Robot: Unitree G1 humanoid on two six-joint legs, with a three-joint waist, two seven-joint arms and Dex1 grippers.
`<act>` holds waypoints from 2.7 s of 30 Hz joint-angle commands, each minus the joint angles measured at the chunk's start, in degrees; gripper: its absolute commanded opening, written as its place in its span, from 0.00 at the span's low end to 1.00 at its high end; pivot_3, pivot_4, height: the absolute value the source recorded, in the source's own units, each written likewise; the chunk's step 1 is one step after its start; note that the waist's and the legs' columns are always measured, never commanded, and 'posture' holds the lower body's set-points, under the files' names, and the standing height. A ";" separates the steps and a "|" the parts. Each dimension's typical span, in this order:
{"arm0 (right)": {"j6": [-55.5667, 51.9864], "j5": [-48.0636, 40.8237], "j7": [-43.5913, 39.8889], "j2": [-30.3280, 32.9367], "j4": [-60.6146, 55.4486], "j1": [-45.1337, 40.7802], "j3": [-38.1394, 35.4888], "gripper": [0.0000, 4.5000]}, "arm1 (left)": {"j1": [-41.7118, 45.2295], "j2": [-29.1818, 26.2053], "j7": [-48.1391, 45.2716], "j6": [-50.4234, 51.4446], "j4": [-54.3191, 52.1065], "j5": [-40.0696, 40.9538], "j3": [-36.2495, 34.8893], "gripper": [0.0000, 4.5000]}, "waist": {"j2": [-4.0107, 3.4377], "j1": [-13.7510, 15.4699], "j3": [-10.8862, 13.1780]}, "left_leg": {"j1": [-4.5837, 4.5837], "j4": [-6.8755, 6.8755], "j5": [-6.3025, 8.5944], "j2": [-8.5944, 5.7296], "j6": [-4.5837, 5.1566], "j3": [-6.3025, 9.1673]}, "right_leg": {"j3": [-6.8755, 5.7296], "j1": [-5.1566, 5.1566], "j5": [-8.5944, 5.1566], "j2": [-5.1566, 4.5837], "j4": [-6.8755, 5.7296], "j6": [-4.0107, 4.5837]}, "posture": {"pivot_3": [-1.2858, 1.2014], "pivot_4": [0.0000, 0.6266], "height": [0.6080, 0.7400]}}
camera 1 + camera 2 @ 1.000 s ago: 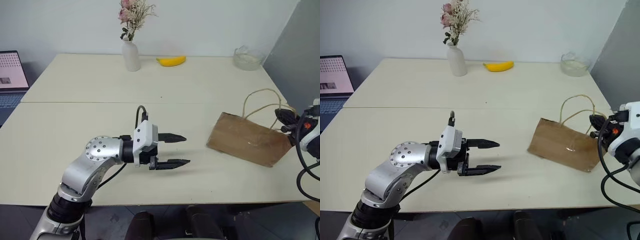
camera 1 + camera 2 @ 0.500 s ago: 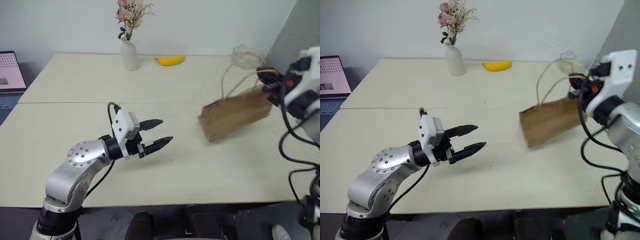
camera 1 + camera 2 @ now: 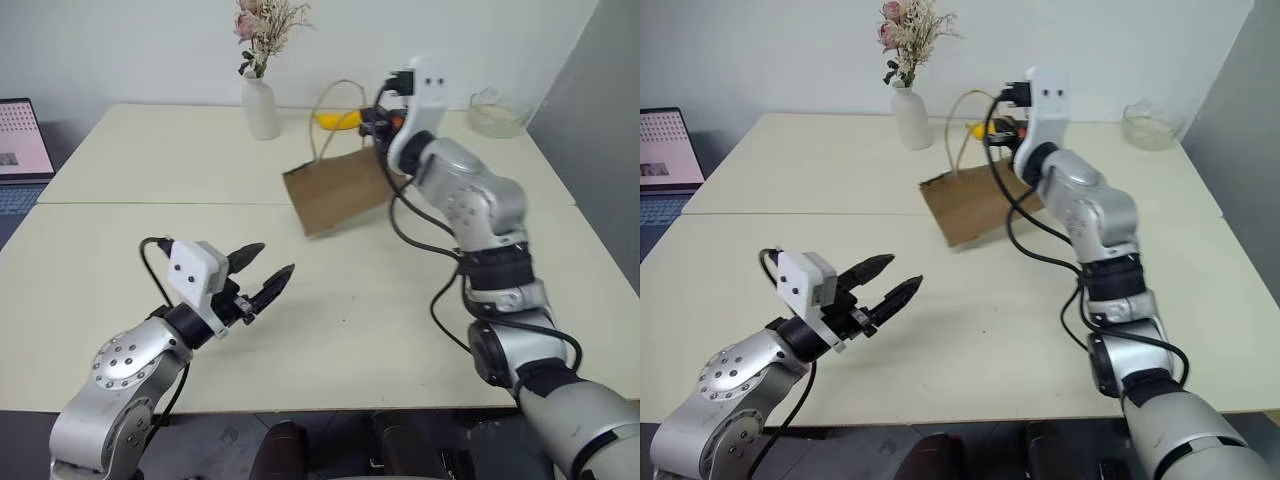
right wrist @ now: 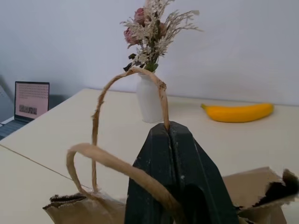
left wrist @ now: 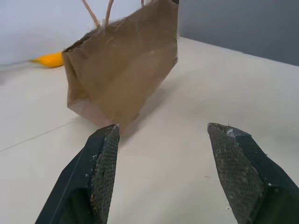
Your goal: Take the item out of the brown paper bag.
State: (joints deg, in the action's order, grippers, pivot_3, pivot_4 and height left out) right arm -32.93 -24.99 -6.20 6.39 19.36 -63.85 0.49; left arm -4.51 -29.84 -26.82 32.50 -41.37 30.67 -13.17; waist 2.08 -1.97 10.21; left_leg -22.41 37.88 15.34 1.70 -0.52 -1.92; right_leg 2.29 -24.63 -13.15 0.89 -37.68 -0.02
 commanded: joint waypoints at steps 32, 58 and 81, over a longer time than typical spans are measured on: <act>-6.09 8.76 6.41 -11.50 -15.71 9.47 0.10 0.00 | -2.78 -3.12 -2.55 -6.65 2.52 -0.21 -6.69 0.70 | 0.05 0.01 -0.03 | -0.53 0.07 -0.02 0.01 -0.01 0.01 | -0.06 -0.65 0.05 -0.04 -0.20 0.07 | 0.52 0.24 1.00; 12.38 8.98 10.94 -16.03 15.83 -8.89 -10.33 0.00 | 2.46 -4.43 -4.31 -7.78 5.98 -1.94 -4.71 0.70 | 0.05 -0.28 -0.03 | -0.56 0.04 -0.01 0.00 0.00 0.00 | -0.06 -0.64 0.16 -0.03 -0.10 0.27 | 0.52 0.24 1.00; 10.73 11.85 4.91 -12.95 15.33 -3.44 -5.90 0.04 | 2.89 -3.82 -5.94 -9.87 7.67 -3.18 -2.48 0.70 | 0.05 -0.41 -0.03 | -0.55 0.04 -0.02 0.02 0.00 0.01 | -0.06 -0.65 0.19 -0.03 -0.16 0.31 | 0.52 0.24 1.00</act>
State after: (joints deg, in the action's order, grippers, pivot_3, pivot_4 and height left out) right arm -22.97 -13.61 -0.11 -7.11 36.38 -67.41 -5.87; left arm -1.99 -33.61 -32.74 23.58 -32.82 27.63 -15.59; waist 2.12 -2.38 10.19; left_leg -22.97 37.92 15.32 1.72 -0.52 -1.91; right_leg 2.23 -25.27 -12.96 0.86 -37.83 0.29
